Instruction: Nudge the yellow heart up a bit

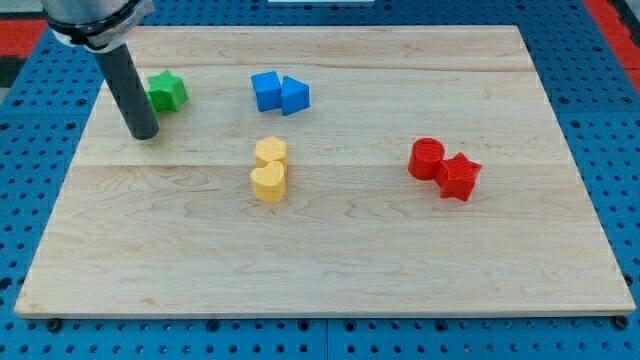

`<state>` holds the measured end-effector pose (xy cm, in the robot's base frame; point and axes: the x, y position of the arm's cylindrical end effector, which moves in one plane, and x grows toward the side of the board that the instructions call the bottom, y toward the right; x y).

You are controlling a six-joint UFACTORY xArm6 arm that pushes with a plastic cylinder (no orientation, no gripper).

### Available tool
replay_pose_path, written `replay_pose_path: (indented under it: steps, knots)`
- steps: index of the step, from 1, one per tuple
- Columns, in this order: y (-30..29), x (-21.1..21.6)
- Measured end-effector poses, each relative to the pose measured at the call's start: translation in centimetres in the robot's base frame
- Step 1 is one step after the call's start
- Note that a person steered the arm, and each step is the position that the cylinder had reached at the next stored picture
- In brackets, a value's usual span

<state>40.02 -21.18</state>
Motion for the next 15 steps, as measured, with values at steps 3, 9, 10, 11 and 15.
replay_pose_path:
  steps: [3,9,10,11,15]
  knots:
    - [-1.0,3.8]
    - [-1.2,11.7]
    - [-1.1,14.9]
    - [1.5,16.3]
    - [11.8,14.1]
